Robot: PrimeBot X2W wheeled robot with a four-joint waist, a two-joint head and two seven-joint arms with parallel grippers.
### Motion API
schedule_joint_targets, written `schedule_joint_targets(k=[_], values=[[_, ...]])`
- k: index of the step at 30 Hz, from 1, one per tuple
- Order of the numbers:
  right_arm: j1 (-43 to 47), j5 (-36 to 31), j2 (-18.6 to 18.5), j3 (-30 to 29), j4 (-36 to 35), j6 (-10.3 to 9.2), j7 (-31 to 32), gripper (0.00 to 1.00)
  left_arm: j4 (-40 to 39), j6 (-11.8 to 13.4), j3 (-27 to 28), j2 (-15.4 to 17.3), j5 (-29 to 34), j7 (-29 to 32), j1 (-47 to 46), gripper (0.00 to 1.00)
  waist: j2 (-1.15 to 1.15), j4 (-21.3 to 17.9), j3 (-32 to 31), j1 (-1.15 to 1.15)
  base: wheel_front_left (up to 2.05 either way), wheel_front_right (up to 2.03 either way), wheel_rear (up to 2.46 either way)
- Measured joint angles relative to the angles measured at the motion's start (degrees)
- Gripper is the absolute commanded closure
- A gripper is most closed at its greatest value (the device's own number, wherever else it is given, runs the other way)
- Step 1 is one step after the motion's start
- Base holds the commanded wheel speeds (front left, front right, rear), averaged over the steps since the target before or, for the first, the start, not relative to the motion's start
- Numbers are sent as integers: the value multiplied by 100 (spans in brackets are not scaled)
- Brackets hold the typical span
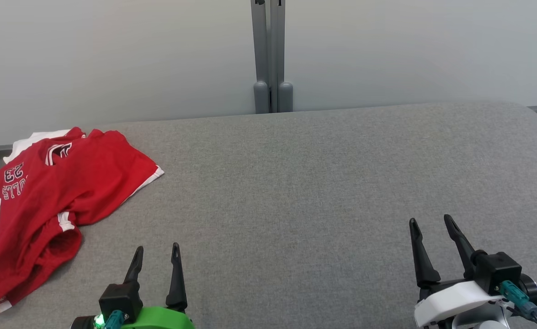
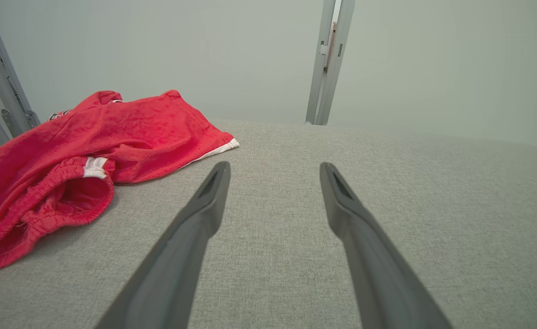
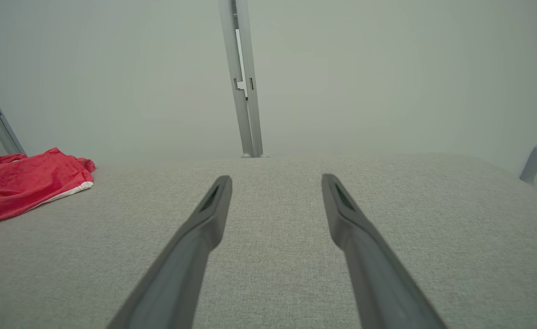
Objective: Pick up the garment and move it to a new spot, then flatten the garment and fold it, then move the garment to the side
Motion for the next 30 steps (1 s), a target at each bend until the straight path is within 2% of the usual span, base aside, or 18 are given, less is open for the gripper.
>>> schedule_joint_targets(k=[30], values=[[57,-163,-2,-55,89,1,-48,0,174,69,-69,3,76,-37,43,0,0,13,-97,0,0,0,0]])
